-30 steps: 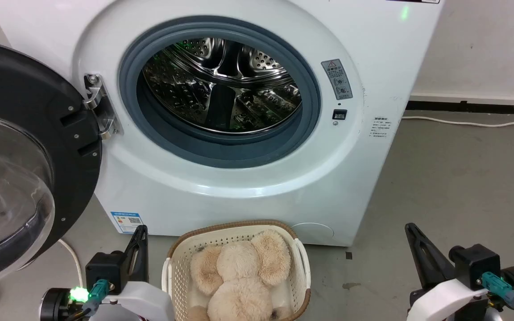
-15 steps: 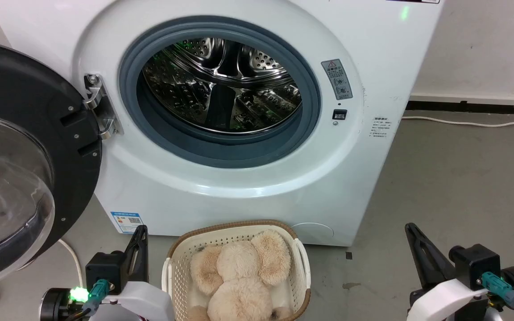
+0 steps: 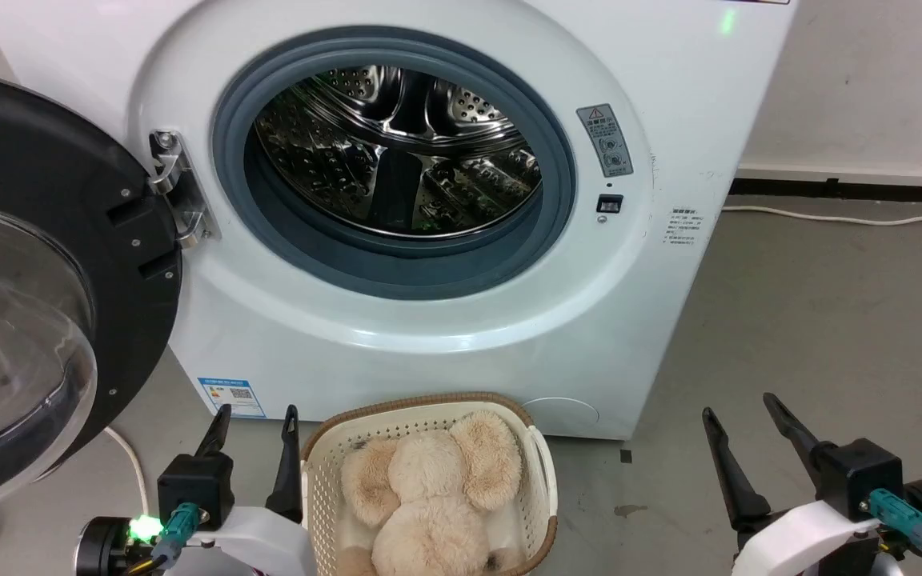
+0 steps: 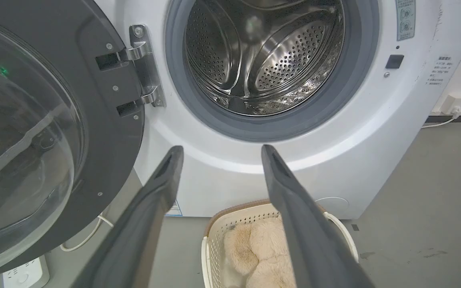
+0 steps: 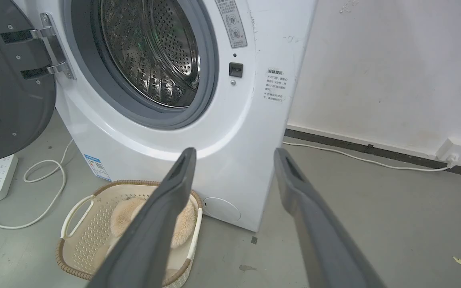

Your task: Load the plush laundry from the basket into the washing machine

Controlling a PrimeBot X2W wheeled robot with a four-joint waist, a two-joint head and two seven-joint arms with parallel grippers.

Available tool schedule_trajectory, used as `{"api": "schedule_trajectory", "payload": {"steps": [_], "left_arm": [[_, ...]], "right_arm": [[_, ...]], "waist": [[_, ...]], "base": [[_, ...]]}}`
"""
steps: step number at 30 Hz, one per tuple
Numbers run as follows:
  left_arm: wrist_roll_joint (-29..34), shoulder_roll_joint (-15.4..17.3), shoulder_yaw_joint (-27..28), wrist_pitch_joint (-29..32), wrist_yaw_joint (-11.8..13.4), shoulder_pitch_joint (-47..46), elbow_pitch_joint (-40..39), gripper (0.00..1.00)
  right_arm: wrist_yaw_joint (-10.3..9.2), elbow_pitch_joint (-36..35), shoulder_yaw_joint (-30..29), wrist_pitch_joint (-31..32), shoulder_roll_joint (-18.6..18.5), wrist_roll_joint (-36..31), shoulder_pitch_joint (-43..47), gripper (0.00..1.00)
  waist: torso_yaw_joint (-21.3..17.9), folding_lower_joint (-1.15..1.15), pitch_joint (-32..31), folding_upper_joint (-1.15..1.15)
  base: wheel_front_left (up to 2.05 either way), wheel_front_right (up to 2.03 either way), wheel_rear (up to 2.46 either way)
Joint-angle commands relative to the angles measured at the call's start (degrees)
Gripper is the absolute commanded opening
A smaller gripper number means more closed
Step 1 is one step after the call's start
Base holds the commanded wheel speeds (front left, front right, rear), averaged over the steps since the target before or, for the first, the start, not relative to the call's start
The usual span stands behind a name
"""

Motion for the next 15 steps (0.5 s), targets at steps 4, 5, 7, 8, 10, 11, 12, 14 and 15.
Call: {"api": "schedule_trajectory", "payload": {"steps": [4, 5, 7, 8, 10, 11, 12, 14, 15], "left_arm": [[-0.2, 0.0, -0.6, -1.1, -0.1, -0.2, 0.5, 1.00], [-0.2, 0.1, -0.7, -1.2, -0.2, -0.3, 0.6, 1.00], [-0.2, 0.1, -0.8, -1.4, -0.2, -0.4, 0.9, 1.00], [-0.2, 0.2, -0.8, -1.5, -0.3, -0.5, 1.0, 1.00], [-0.2, 0.3, -1.0, -1.8, -0.3, -0.8, 1.3, 1.00], [-0.1, 0.4, -1.0, -1.9, -0.3, -0.9, 1.5, 1.00], [-0.1, 0.5, -1.1, -2.0, -0.3, -1.0, 1.7, 1.00], [-0.1, 0.7, -1.2, -2.3, -0.4, -1.3, 2.2, 1.00], [-0.1, 0.7, -1.3, -2.4, -0.5, -1.4, 2.4, 1.00]], "right_arm": [[0.00, 0.4, -0.7, -0.9, 0.0, 1.1, 0.1, 1.00], [0.00, 0.4, -0.8, -1.0, 0.0, 1.3, 0.1, 1.00], [0.00, 0.4, -0.8, -1.3, 0.0, 1.5, 0.0, 1.00], [0.00, 0.4, -0.9, -1.4, 0.0, 1.6, -0.1, 1.00], [0.00, 0.4, -0.9, -1.6, 0.0, 1.9, -0.2, 1.00], [0.00, 0.4, -0.9, -1.7, 0.0, 2.1, -0.3, 1.00], [0.00, 0.4, -1.0, -1.9, 0.0, 2.2, -0.4, 1.00], [0.01, 0.4, -1.0, -2.1, 0.0, 2.6, -0.5, 1.00], [0.01, 0.4, -1.0, -2.2, 0.0, 2.9, -0.5, 1.00]], "waist": [[-0.2, 0.00, 0.6, 0.00], [-0.3, 0.00, 0.8, 0.00], [-0.5, 0.00, 1.3, 0.00], [-0.6, 0.00, 1.6, 0.00], [-0.8, 0.00, 2.2, 0.00], [-1.0, 0.00, 2.6, 0.00], [-1.1, 0.00, 2.9, 0.00], [-1.4, 0.00, 3.6, 0.00], [-1.5, 0.00, 4.0, 0.00]], "base": [[0.00, 0.00, 0.00], [0.00, 0.00, 0.00], [0.00, 0.00, 0.00], [0.00, 0.00, 0.00], [0.00, 0.00, 0.00], [0.00, 0.00, 0.00], [0.00, 0.00, 0.00], [0.00, 0.00, 0.00], [0.00, 0.00, 0.00]]}}
